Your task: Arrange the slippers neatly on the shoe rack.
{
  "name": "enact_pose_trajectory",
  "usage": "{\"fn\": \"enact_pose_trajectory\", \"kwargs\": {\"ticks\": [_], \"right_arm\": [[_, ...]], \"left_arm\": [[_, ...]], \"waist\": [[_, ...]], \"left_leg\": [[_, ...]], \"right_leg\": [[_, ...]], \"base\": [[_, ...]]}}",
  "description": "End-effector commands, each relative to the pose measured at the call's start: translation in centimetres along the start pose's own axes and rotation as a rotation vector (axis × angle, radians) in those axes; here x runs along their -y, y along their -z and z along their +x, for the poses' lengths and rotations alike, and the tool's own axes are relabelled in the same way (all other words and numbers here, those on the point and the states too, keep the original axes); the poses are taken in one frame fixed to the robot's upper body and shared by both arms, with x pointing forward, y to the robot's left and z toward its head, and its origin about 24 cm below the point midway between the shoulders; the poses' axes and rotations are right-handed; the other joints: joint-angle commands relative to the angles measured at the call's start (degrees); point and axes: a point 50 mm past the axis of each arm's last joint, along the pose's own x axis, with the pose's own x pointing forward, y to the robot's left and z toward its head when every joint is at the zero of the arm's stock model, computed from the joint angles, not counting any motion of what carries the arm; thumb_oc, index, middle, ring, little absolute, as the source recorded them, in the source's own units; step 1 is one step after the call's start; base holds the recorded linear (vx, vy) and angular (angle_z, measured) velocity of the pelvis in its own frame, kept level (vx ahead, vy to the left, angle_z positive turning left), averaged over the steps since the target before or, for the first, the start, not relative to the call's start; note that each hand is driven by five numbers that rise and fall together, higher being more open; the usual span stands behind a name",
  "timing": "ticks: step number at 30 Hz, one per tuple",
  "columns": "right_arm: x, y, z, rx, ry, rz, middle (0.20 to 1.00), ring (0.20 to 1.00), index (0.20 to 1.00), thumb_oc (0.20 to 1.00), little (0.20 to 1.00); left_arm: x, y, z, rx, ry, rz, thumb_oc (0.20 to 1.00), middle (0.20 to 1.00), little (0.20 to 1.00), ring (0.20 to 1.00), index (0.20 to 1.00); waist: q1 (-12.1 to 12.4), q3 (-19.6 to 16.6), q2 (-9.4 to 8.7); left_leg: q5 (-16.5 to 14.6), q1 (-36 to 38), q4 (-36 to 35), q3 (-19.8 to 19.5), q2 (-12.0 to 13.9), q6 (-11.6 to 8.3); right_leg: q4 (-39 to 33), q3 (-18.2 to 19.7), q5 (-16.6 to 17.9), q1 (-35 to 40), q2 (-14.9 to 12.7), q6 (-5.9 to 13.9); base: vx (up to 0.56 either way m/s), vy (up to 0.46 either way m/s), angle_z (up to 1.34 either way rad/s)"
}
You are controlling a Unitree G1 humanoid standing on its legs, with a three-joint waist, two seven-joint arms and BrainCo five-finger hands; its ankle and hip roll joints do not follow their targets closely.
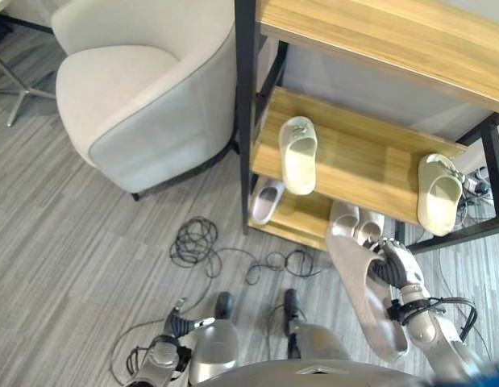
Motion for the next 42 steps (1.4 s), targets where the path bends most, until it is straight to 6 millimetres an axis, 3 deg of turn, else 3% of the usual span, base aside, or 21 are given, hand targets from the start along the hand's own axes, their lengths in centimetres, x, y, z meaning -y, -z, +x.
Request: {"fn": "enact_pose_trajectory", "kwargs": {"ticks": [1, 6, 10, 14, 17, 20, 21, 25, 28, 29, 36, 42], "right_arm": [[2.6, -2.2, 2.9, 0.105, 0.140, 0.026, 0.200, 0.200, 0.200, 0.200, 0.200], [3.2, -1.6, 5.5, 0.048, 0.188, 0.002, 0.200, 0.200, 0.200, 0.200, 0.200], [4.2, -1.6, 6.9, 0.024, 0.259, 0.023, 0.200, 0.200, 0.200, 0.200, 0.200], [5.2, -2.1, 7.5, 0.042, 0.317, 0.027, 0.200, 0.200, 0.200, 0.200, 0.200], [6.5, -2.8, 8.2, 0.069, 0.394, 0.019, 0.200, 0.200, 0.200, 0.200, 0.200], [7.0, -3.3, 8.5, 0.086, 0.425, 0.023, 0.200, 0.200, 0.200, 0.200, 0.200], [7.2, -3.5, 8.6, 0.090, 0.440, 0.019, 0.200, 0.200, 0.200, 0.200, 0.200], [8.2, -4.4, 9.3, 0.120, 0.504, -0.008, 0.200, 0.200, 0.200, 0.200, 0.200], [8.7, -4.5, 9.5, 0.121, 0.527, -0.018, 0.200, 0.200, 0.200, 0.200, 0.200], [9.4, -4.2, 9.7, 0.108, 0.559, -0.040, 0.200, 0.200, 0.200, 0.200, 0.200], [11.6, -3.8, 10.4, 0.090, 0.650, -0.090, 0.200, 0.200, 0.200, 0.200, 0.200], [13.2, -3.4, 11.1, 0.077, 0.681, -0.145, 0.200, 0.200, 0.200, 0.200, 0.200]], "left_arm": [[-0.1, -1.9, 0.7, 0.068, -0.028, -0.010, 1.000, 1.000, 1.000, 1.000, 1.000], [-1.0, -5.1, 1.3, 0.190, -0.068, -0.024, 1.000, 1.000, 1.000, 1.000, 1.000], [-2.2, -7.4, 1.7, 0.276, -0.119, -0.033, 1.000, 1.000, 1.000, 1.000, 1.000], [-3.4, -9.2, 1.7, 0.350, -0.173, -0.074, 1.000, 1.000, 1.000, 1.000, 1.000], [-5.1, -12.7, 1.2, 0.504, -0.251, -0.101, 1.000, 1.000, 1.000, 1.000, 1.000], [-5.9, -14.2, 0.9, 0.561, -0.298, -0.133, 1.000, 1.000, 1.000, 1.000, 1.000], [-6.3, -14.7, 0.8, 0.583, -0.325, -0.144, 1.000, 1.000, 1.000, 1.000, 1.000], [-7.3, -18.5, -0.2, 0.728, -0.423, -0.154, 1.000, 1.000, 1.000, 1.000, 1.000], [-7.5, -19.5, -0.7, 0.772, -0.444, -0.163, 1.000, 1.000, 1.000, 1.000, 1.000], [-8.0, -20.9, -1.3, 0.835, -0.484, -0.163, 1.000, 1.000, 1.000, 1.000, 1.000], [-9.4, -23.5, -2.9, 0.963, -0.607, -0.147, 1.000, 1.000, 1.000, 1.000, 1.000], [-10.0, -24.3, -3.3, 0.998, -0.653, -0.129, 1.000, 1.000, 1.000, 1.000, 1.000]], "waist": [[0.3, 5.0, 2.40], [0.7, 8.5, 4.12], [1.0, 8.1, 5.15], [1.2, 7.3, 5.28], [1.5, 7.3, 5.60], [1.6, 7.0, 5.77], [1.6, 6.6, 5.70], [1.6, 6.1, 5.63], [1.4, 5.7, 5.67], [1.3, 5.3, 5.81], [0.7, 4.2, 6.46], [0.5, 3.3, 6.63]], "left_leg": [[-4.2, -6.1, 7.0, -0.8, -0.6, 0.52], [-3.7, -14.3, 12.3, -1.6, -1.3, 0.05], [-5.7, -23.8, 20.5, -3.0, -1.2, 0.09], [-6.8, -28.9, 24.9, -3.7, -1.0, 0.27], [-8.4, -34.3, 29.7, -4.3, -0.9, 0.68], [-9.3, -37.6, 32.6, -4.7, -1.2, 0.91], [-11.8, -38.5, 34.6, -5.0, -1.1, 0.94], [-14.2, -44.8, 40.6, -5.4, -1.2, 1.58], [-14.8, -47.2, 42.6, -5.5, -1.4, 1.73], [-15.8, -50.2, 45.2, -5.6, -1.5, 1.83], [-18.0, -57.9, 51.4, -5.4, -1.6, 1.56], [-18.9, -62.3, 54.6, -5.3, -1.6, 1.26]], "right_leg": [[10.9, -5.7, -8.1, -1.9, -3.3, 4.42], [16.4, -5.7, -8.3, -9.6, -4.3, 4.00], [26.7, -6.3, -12.0, -19.3, -5.0, 3.17], [31.7, -6.4, -13.7, -24.7, -5.3, 2.68], [37.3, -6.4, -15.9, -30.0, -5.8, 2.17], [40.7, -6.3, -17.2, -33.3, -6.0, 1.64], [43.1, -5.8, -19.8, -34.5, -5.9, 1.79], [50.0, -5.0, -22.7, -41.4, -6.3, 0.88], [51.8, -4.5, -23.6, -43.9, -6.4, 0.61], [54.6, -4.2, -24.8, -47.2, -6.7, 0.34], [61.1, -2.9, -27.3, -54.9, -7.4, -0.51], [64.5, -2.4, -28.6, -59.2, -7.5, -1.06]], "base": [[-0.17, 0.018, 0.02], [-0.15, 0.021, 0.05], [-0.09, 0.018, 0.15], [-0.03, 0.007, 0.07], [-0.02, -0.007, 0.05], [0.02, -0.005, 0.08], [0.09, -0.015, 0.05], [0.02, -0.004, 0.00], [0.00, -0.001, -0.01], [0.00, 0.000, 0.00], [0.01, -0.007, -0.02], [0.01, -0.013, 0.00]]}}
